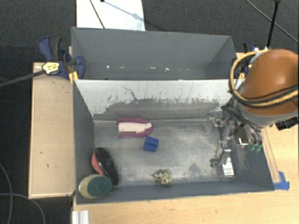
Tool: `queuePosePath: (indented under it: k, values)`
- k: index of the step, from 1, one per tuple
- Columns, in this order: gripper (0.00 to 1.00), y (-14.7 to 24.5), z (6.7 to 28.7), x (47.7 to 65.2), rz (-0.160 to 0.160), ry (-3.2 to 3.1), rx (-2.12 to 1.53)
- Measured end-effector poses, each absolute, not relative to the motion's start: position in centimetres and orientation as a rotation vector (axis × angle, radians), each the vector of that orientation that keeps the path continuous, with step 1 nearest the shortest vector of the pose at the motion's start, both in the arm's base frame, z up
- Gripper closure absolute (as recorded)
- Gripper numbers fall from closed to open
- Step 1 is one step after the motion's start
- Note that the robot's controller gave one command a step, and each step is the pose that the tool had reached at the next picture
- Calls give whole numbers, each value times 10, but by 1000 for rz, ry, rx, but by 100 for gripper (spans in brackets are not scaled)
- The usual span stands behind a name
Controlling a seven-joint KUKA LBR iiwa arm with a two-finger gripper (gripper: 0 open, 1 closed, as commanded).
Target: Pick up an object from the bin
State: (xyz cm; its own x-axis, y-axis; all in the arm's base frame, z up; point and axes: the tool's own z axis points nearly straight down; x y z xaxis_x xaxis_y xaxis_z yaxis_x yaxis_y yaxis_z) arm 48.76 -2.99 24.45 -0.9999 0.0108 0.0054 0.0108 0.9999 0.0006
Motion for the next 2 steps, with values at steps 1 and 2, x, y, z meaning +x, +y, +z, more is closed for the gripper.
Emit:
queuePosePath:
  k: [1, 2]
  values:
    - [0, -97, 138, 532, -1, -3097, 507]
    - [0, -147, 112, 478, 0, -3030, 814]
